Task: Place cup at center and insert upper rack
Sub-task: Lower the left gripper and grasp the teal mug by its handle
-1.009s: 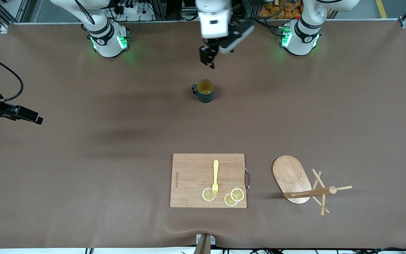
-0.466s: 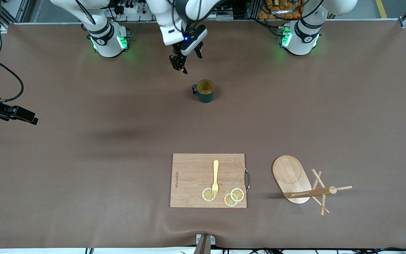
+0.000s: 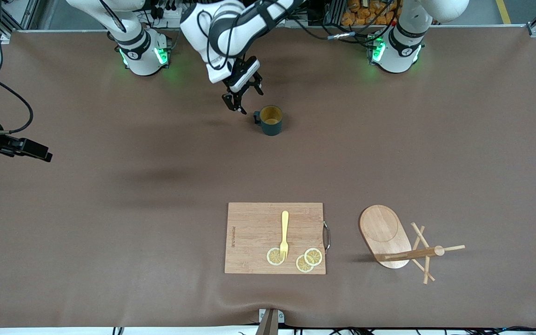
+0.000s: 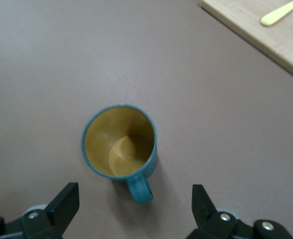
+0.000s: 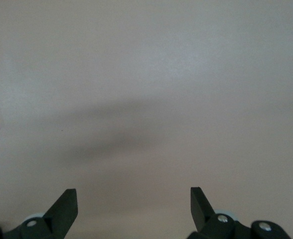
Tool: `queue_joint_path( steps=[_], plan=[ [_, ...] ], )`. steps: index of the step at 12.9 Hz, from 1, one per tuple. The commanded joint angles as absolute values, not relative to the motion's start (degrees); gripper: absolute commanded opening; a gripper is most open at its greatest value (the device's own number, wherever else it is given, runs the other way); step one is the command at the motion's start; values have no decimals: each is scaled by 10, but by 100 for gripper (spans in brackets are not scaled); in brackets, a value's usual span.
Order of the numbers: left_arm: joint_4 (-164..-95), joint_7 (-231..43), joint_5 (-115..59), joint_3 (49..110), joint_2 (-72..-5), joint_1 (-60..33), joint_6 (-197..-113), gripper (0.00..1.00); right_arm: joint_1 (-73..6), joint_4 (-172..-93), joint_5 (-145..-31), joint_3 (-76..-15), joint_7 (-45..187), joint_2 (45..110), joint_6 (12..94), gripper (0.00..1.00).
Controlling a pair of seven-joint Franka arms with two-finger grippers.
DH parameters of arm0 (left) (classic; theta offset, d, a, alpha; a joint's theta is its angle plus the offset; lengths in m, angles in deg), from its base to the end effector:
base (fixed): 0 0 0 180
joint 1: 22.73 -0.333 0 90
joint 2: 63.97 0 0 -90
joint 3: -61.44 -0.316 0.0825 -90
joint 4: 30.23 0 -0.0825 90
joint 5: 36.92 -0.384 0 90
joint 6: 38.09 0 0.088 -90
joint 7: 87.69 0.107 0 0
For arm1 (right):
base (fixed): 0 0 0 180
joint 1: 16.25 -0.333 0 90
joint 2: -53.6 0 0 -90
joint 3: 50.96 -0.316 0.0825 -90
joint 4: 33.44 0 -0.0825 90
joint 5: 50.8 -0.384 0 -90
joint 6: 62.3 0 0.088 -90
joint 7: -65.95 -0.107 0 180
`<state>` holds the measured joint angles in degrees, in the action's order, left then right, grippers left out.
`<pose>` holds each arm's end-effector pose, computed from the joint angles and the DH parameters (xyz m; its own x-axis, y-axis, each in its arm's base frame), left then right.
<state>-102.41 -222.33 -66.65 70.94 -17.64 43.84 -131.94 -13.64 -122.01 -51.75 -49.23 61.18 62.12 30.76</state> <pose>0.2436 -0.6623 0.2578 0.5420 0.6565 0.5246 0.7930 -0.6062 -0.0607 0.5984 -0.0425 0.5549 0.9847 -0.1590 -0.0710 -0.1598 -0.9871 -0.0061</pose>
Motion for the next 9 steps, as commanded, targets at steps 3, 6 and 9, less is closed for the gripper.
queue_joint_path(
  steps=[3, 6, 9],
  plan=[
    [-966, -2228, -672, 695, -124, 455, -1291, 100, -135, -1219, -525, -489, 604, 620, 296, 100],
    [-938, -2250, -672, 695, -95, 455, -1291, 100, -139, -1220, -525, -489, 604, 621, 295, 100],
    [-934, -2250, -672, 677, -85, 456, -1291, 100, -140, -1219, -525, -489, 604, 625, 295, 100]
  ],
)
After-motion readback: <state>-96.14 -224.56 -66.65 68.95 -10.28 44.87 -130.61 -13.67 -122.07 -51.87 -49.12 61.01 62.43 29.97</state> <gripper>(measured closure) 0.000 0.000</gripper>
